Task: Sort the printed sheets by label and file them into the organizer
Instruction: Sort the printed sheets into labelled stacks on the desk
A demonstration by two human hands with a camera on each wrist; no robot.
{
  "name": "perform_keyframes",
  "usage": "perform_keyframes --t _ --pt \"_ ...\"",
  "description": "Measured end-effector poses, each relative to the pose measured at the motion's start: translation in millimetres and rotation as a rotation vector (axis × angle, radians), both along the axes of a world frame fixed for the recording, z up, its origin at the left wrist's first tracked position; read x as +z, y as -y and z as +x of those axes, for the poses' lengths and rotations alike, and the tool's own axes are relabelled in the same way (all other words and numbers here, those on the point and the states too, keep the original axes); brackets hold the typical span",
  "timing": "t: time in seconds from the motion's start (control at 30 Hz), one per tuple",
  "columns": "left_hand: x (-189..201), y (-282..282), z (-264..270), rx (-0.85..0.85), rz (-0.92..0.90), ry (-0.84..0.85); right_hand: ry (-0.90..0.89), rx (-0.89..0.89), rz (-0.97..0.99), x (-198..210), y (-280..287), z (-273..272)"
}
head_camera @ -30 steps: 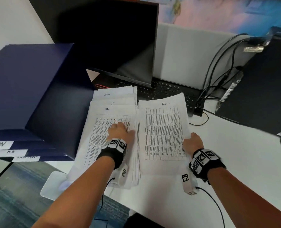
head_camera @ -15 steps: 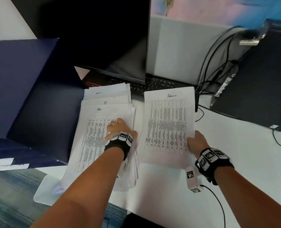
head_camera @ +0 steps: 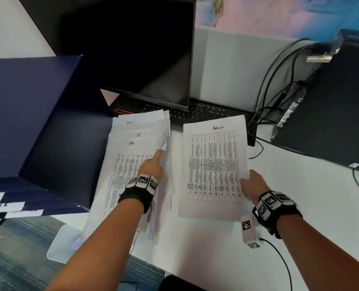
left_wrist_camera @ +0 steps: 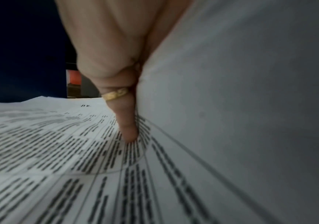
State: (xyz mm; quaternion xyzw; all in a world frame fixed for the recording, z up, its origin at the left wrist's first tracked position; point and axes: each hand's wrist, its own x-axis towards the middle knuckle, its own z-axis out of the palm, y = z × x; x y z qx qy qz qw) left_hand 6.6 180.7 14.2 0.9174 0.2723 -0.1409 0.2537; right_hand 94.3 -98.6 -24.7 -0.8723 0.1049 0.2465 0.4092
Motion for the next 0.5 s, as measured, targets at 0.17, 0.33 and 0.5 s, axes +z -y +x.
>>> perform_keyframes --t 0.17,0.33,0.5 --pt "-9 -4 -9 -0.017 -0.047 0.133 0.006 0.024 -0.030 1 -2 0" --pt "-16 2 -1 -0.058 0.150 -0.080 0.008 0.030 -0.039 1 -2 -2" --pt "-22 23 17 -0.079 0.295 -0.208 0.038 0.038 -0.066 -2 0 -3"
